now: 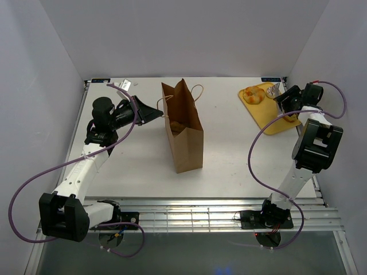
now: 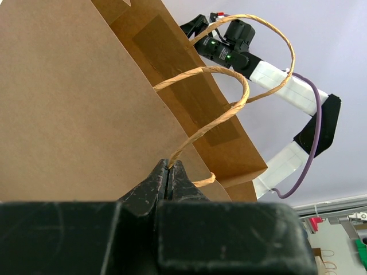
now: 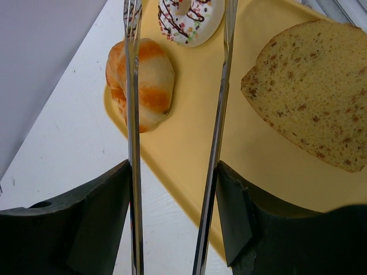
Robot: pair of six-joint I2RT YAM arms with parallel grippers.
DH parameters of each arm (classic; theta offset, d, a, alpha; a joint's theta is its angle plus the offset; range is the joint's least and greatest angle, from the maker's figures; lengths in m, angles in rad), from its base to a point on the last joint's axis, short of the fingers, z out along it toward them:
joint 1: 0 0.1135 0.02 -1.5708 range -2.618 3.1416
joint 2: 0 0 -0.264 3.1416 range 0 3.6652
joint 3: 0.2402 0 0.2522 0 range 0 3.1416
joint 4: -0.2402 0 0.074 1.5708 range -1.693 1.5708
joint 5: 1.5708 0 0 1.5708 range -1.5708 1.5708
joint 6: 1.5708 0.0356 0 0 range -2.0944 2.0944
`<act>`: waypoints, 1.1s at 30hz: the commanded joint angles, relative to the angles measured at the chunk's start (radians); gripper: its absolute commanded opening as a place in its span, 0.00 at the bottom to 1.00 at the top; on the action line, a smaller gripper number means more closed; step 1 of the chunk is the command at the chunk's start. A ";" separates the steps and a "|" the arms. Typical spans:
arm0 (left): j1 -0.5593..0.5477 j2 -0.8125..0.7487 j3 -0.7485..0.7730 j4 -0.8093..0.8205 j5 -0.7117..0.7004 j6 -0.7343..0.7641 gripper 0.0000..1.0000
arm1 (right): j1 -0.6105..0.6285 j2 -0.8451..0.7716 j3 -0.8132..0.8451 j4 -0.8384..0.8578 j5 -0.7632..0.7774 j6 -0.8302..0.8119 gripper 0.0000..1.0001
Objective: Place the fake bread into the paper bag
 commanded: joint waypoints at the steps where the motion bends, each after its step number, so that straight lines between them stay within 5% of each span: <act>1: -0.005 0.000 -0.002 -0.001 0.012 0.024 0.00 | -0.001 0.037 0.033 0.070 -0.026 0.021 0.63; 24: -0.003 0.006 0.003 -0.004 0.009 0.027 0.00 | 0.012 0.168 0.156 0.042 -0.095 0.072 0.60; 33: -0.005 0.006 0.003 -0.002 0.011 0.027 0.00 | 0.010 0.154 0.144 0.036 -0.095 0.072 0.41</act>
